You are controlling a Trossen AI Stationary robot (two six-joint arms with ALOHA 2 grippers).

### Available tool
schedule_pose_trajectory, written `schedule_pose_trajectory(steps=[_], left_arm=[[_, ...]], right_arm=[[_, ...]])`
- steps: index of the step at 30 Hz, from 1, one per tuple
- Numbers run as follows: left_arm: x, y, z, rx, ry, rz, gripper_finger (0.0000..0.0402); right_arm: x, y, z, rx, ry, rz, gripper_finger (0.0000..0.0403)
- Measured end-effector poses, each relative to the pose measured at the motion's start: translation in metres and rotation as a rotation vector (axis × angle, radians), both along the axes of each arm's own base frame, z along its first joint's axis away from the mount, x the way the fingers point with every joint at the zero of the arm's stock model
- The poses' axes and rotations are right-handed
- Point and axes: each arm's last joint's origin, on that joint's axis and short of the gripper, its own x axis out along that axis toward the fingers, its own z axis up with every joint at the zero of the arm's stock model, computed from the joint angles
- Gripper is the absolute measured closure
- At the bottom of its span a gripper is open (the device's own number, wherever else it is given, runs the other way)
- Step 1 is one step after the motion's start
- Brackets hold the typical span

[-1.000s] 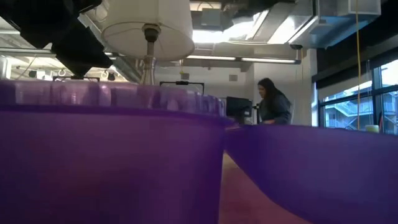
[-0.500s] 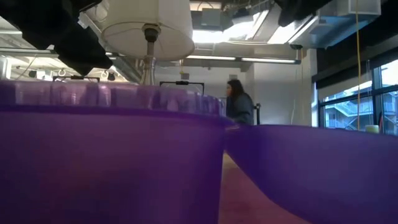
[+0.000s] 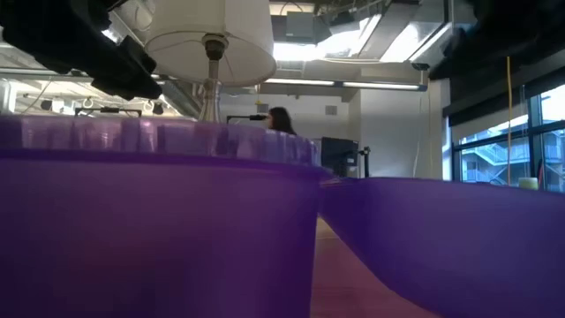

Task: Pick & place school supplies into a supply box
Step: Put the yellow pen into the violet supply box

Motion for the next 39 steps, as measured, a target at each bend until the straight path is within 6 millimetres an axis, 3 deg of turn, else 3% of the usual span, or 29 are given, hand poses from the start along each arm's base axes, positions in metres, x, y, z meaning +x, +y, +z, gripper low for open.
schedule_pose_trajectory(steps=[6,10,15,20,28,33,39], left_arm=[[-0.001,-0.002,0.0,-0.032,0.018,-0.046,0.0164],[-0.003,-0.007,-0.001,-0.143,0.062,-0.099,0.0162],[-0.002,-0.001,-0.003,-0.041,0.051,-0.043,0.0169],[0.004,0.027,-0.011,0.071,0.135,0.078,0.0174],[0.0,0.081,-0.029,0.26,0.419,0.182,0.0176],[0.002,0.108,-0.029,0.338,0.461,0.192,0.0176],[0.003,0.135,-0.028,0.3,0.487,0.135,0.0176]], right_arm=[[-0.02,-0.016,-0.02,0.06,-0.051,-0.228,0.0273],[-0.024,-0.019,-0.031,0.074,-0.049,-0.277,0.0273],[-0.025,-0.021,-0.039,0.076,-0.037,-0.303,0.0273],[-0.024,-0.023,-0.041,0.09,-0.055,-0.321,0.0273],[-0.022,-0.026,-0.04,0.101,-0.068,-0.343,0.0273],[-0.021,-0.027,-0.039,0.103,-0.073,-0.352,0.0273],[-0.021,-0.028,-0.039,0.106,-0.074,-0.361,0.0273]])
